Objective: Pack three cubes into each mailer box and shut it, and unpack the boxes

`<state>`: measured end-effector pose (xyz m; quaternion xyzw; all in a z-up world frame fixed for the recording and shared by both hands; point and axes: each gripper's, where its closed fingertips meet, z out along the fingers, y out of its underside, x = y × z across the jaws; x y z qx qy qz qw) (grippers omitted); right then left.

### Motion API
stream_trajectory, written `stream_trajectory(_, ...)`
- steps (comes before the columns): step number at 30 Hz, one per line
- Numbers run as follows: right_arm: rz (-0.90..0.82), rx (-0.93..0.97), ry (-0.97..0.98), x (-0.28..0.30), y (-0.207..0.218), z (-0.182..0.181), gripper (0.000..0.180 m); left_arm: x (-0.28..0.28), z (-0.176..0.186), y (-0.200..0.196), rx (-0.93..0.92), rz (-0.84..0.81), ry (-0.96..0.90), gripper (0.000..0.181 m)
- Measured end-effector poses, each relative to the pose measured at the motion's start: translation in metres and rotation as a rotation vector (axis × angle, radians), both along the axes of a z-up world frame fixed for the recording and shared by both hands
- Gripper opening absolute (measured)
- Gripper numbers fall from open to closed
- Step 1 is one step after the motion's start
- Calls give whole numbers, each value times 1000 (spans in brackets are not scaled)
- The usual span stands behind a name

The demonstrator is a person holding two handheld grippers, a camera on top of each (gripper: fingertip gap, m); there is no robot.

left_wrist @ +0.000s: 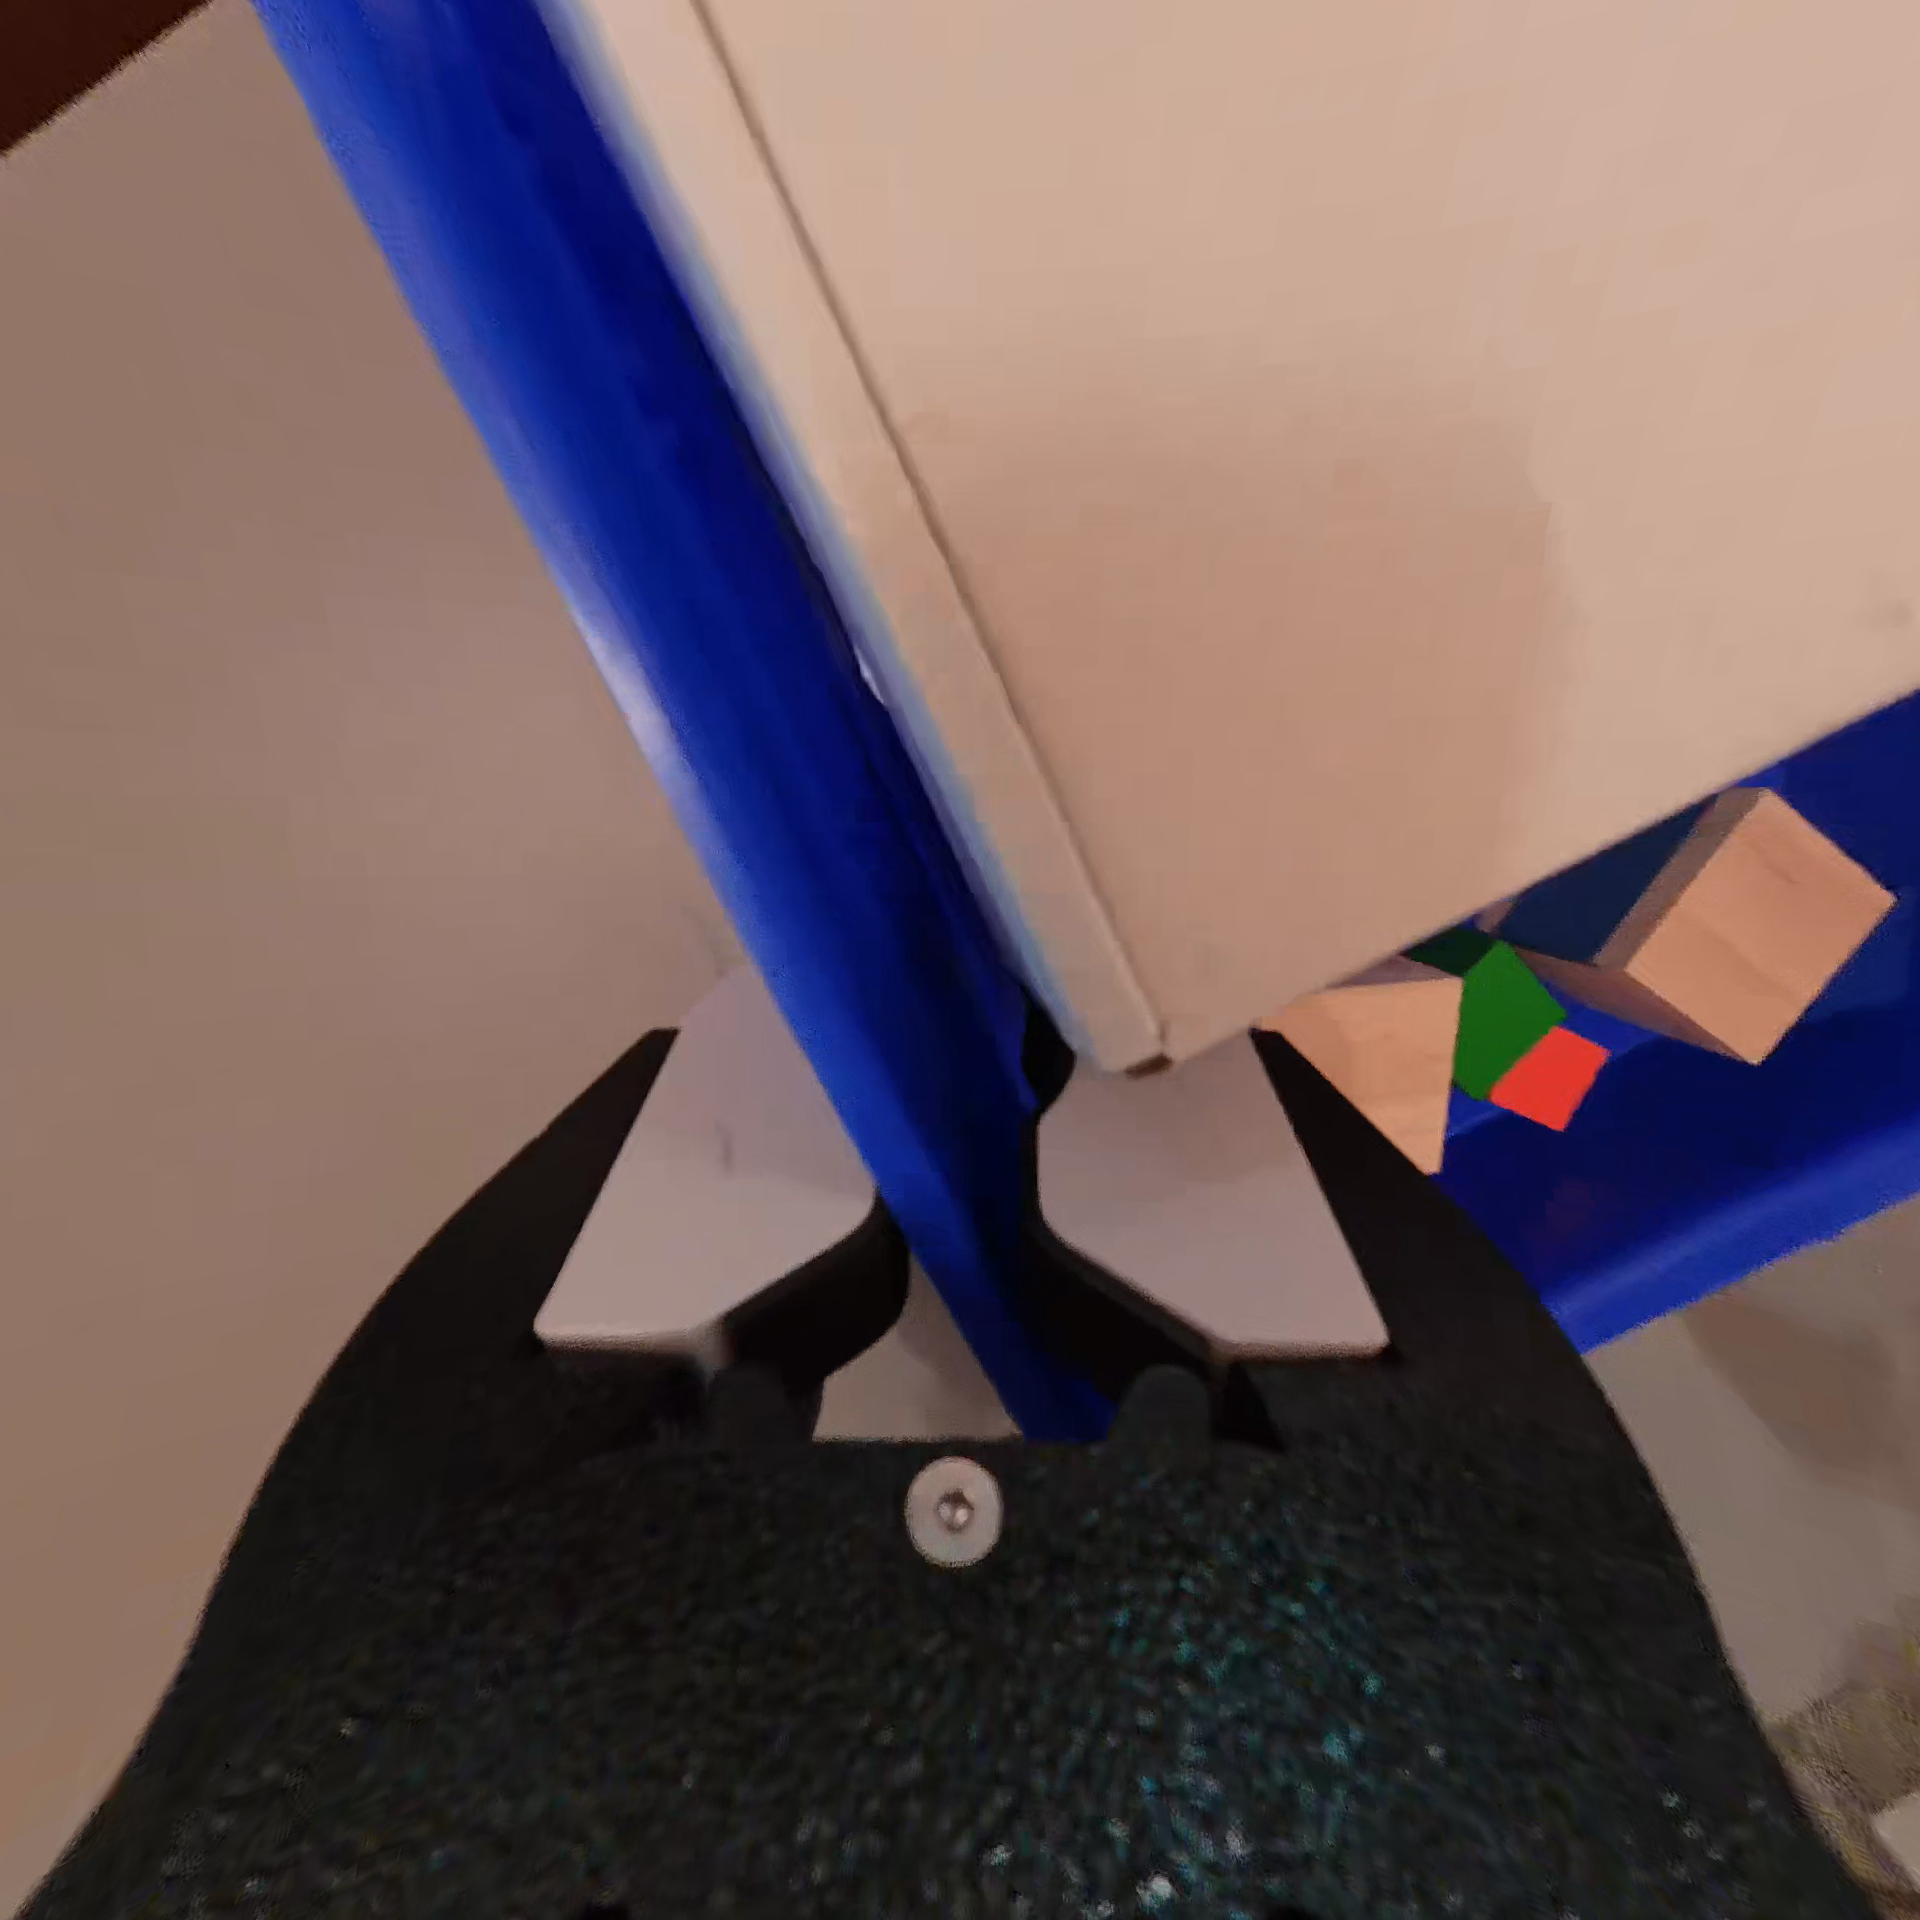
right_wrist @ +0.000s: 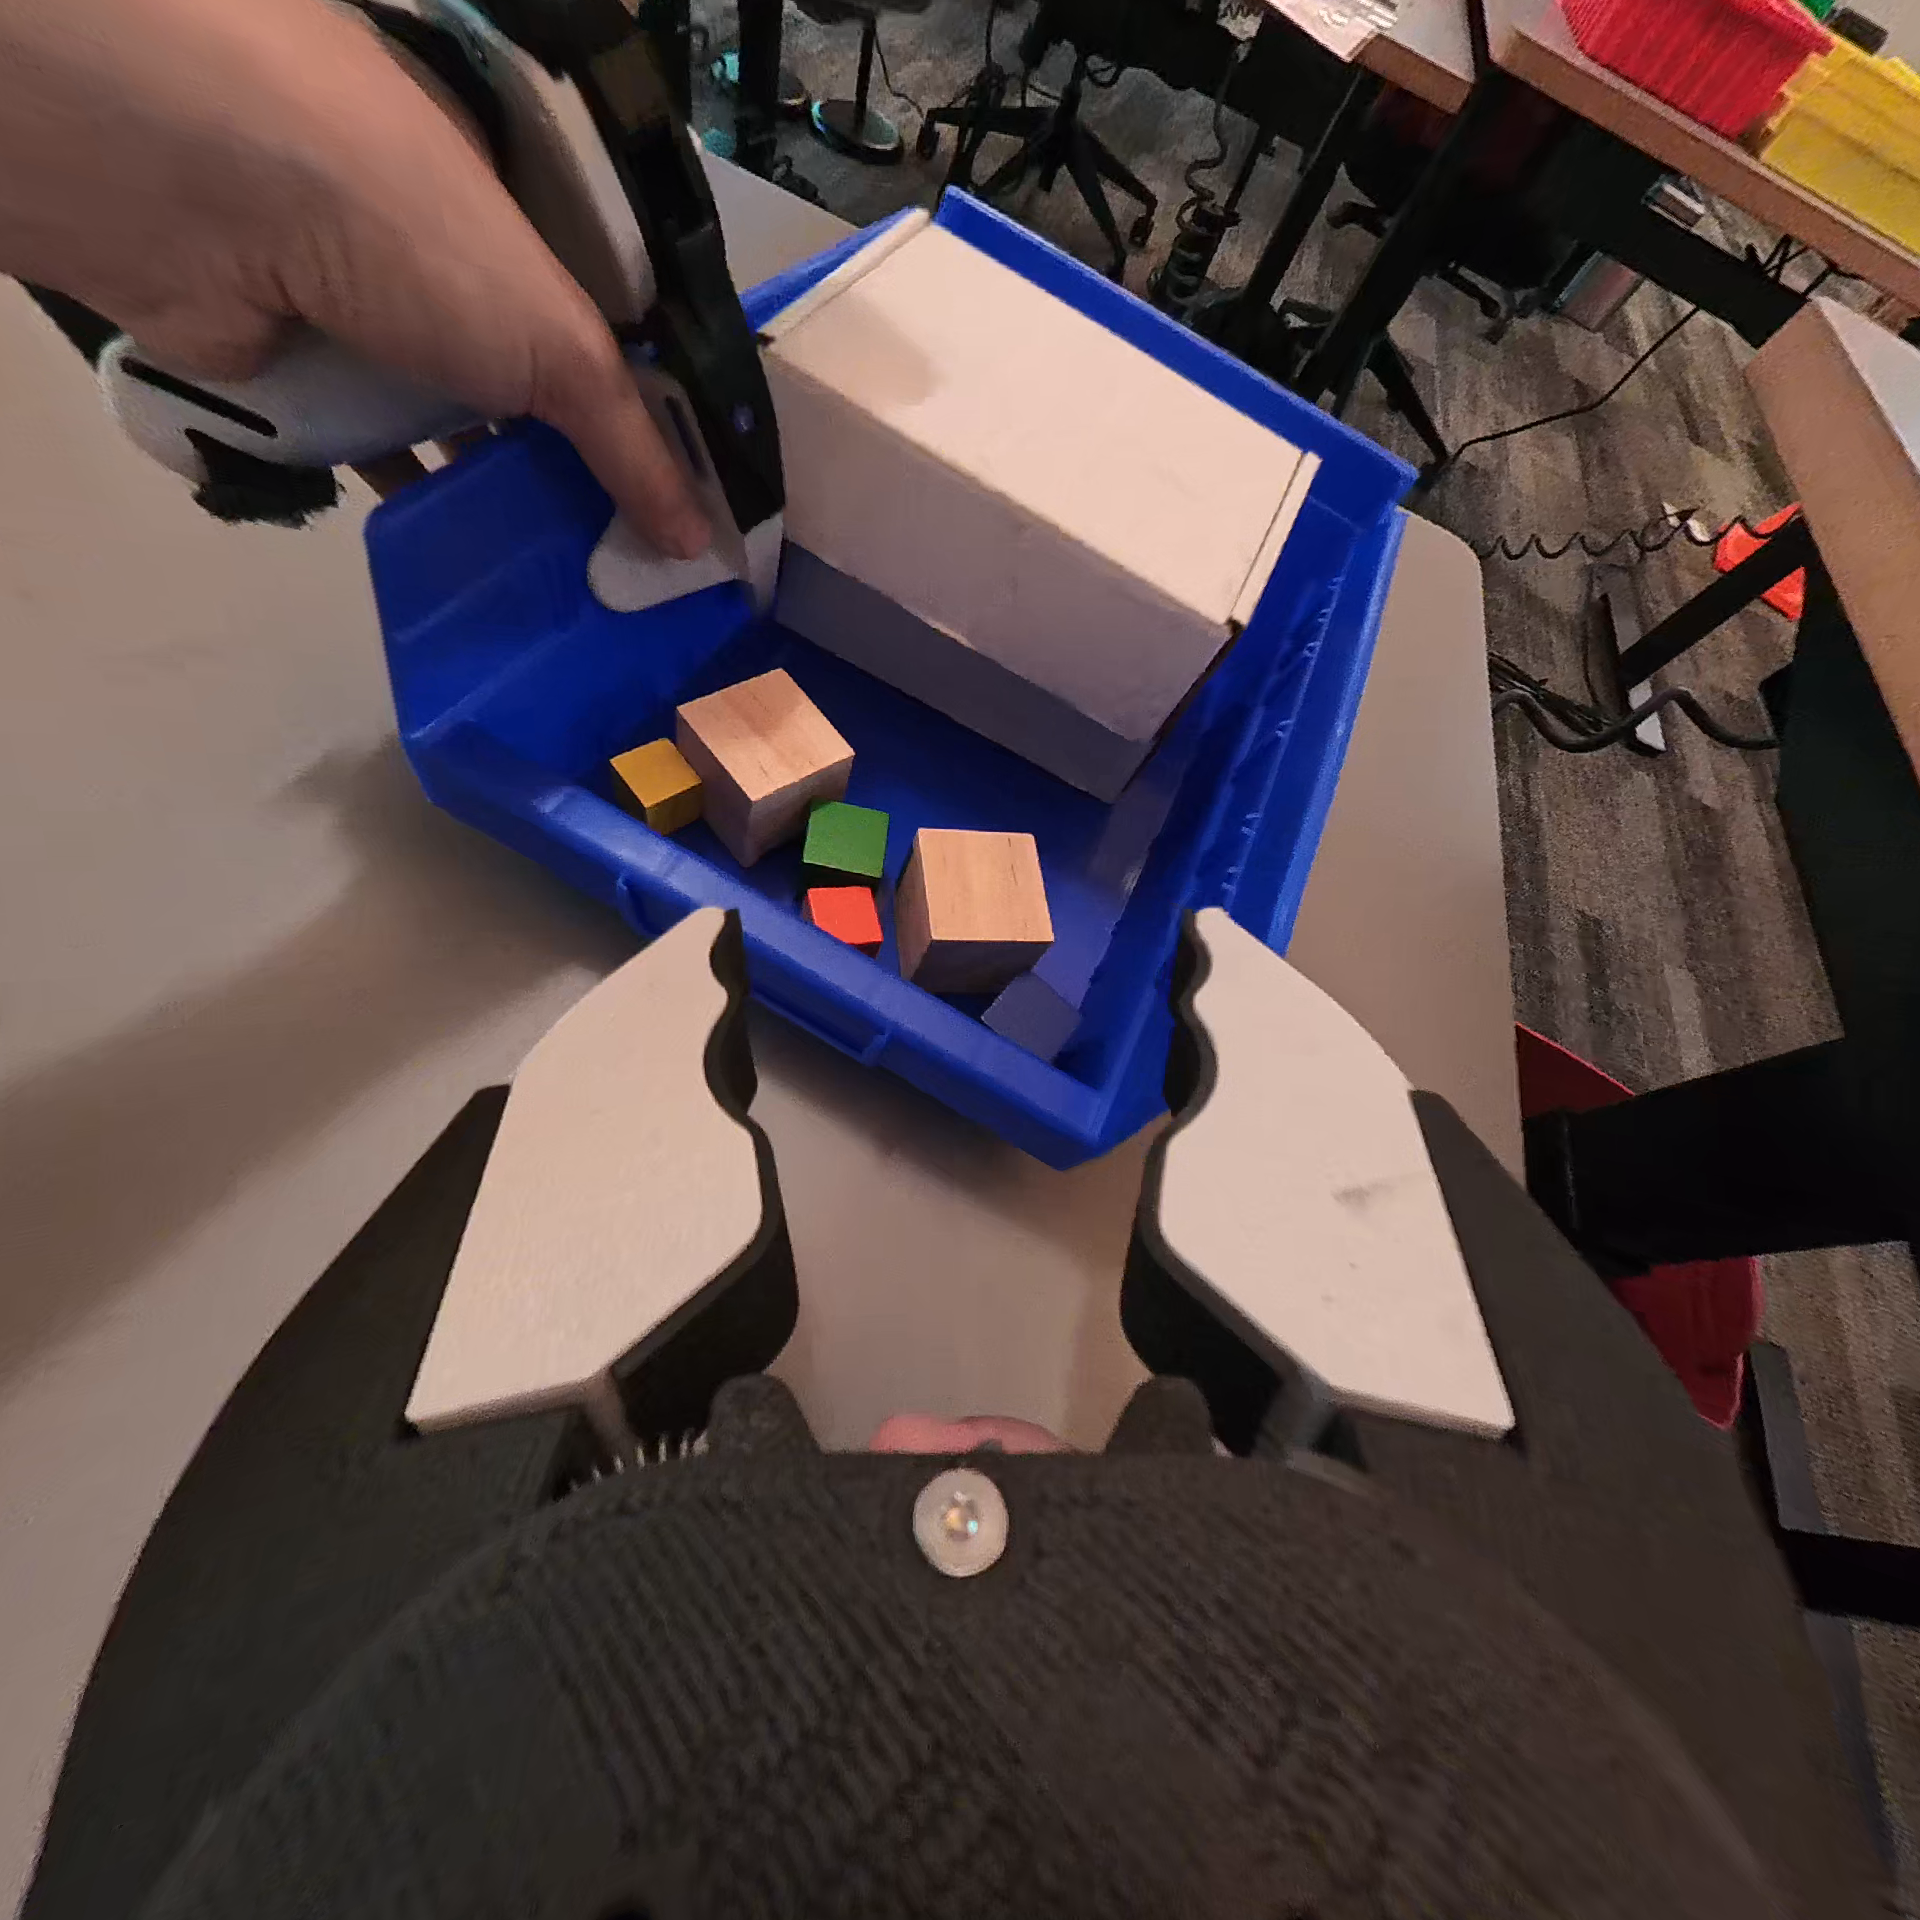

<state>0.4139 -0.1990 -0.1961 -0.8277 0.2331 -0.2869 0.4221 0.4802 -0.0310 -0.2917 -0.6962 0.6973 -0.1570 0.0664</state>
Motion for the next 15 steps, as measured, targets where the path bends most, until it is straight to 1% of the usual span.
stream_trajectory(2, -10, -7, -7, -2, -8, 5, 77, -7, 1, 7, -5, -14, 30, 16)
stream_trajectory(4, -20, 6, -27, -6, -16, 15, 76, -17, 5, 14, -55, -44, 60, 15)
stream_trajectory(8, -25, 76, -89, -16, -27, 45, 76, -59, 28, 36, -165, -127, 151, 14)
stream_trajectory(12, 12, 115, -139, -27, -23, 63, 75, -129, 61, 74, -252, -216, 170, 15)
stream_trajectory(15, 79, 121, -107, -32, -5, 56, 77, -205, 84, 109, -286, -258, 177, 15)
